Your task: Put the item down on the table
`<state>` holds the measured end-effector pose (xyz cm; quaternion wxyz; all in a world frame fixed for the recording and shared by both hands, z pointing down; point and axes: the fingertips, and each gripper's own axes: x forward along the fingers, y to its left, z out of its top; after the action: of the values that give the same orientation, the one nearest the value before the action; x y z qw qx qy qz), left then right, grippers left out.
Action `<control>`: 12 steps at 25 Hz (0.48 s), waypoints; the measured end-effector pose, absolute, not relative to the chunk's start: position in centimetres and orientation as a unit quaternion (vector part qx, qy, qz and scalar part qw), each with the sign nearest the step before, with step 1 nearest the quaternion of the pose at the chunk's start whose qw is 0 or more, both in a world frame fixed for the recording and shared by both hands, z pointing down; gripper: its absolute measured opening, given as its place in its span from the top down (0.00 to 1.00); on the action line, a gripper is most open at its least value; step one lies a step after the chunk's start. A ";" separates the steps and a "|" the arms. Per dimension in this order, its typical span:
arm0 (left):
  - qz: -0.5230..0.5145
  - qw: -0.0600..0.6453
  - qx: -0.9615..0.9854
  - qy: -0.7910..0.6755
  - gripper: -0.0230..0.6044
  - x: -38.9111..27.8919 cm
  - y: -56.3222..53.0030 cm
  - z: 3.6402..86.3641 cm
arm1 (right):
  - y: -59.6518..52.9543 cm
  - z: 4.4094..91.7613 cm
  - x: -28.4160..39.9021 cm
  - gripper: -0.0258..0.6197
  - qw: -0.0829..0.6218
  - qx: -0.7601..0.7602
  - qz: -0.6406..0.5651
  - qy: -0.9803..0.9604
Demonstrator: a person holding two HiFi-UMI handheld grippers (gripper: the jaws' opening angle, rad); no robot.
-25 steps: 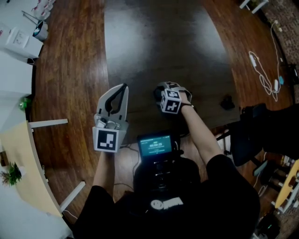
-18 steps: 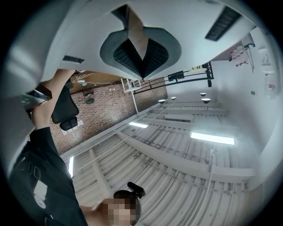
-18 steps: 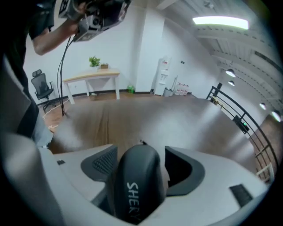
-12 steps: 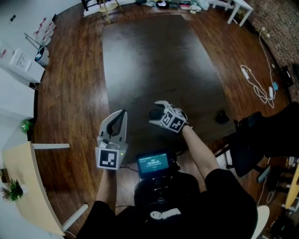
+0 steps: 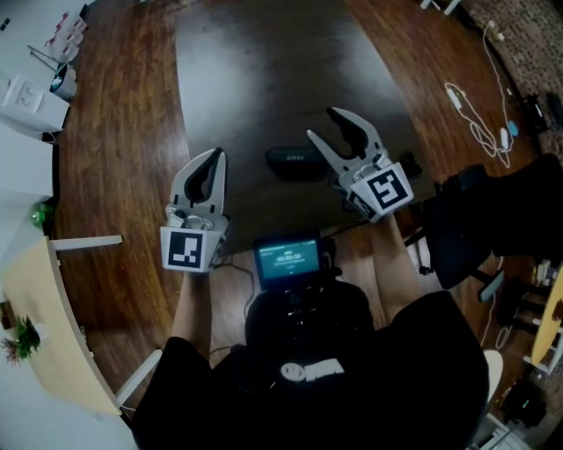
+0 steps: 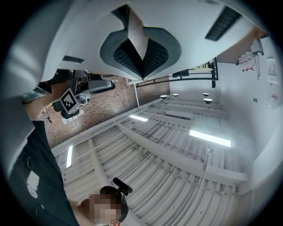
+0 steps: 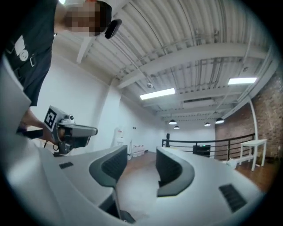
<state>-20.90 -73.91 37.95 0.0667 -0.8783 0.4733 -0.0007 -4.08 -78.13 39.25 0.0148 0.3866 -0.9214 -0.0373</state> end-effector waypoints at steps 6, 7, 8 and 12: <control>0.016 0.064 -0.879 0.472 0.96 -18.0 -69.2 36.8 | -71.4 34.9 -0.3 0.96 -0.068 0.405 -0.056 -0.910; 0.019 0.065 -0.879 0.471 0.96 -17.4 -68.1 36.5 | -70.0 34.6 0.1 0.96 -0.074 0.402 -0.056 -0.911; 0.022 0.067 -0.879 0.471 0.96 -16.8 -67.0 36.2 | -68.6 34.3 0.5 0.96 -0.079 0.401 -0.056 -0.911; 0.027 0.061 -0.885 0.461 0.96 -13.8 -61.9 35.4 | -62.9 33.5 2.6 0.96 -0.095 0.391 -0.045 -0.915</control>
<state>-13.78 -61.86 35.37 0.0615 -0.8850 0.4607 0.0267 2.62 -62.86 33.49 -0.0953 0.3905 -0.9145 -0.0448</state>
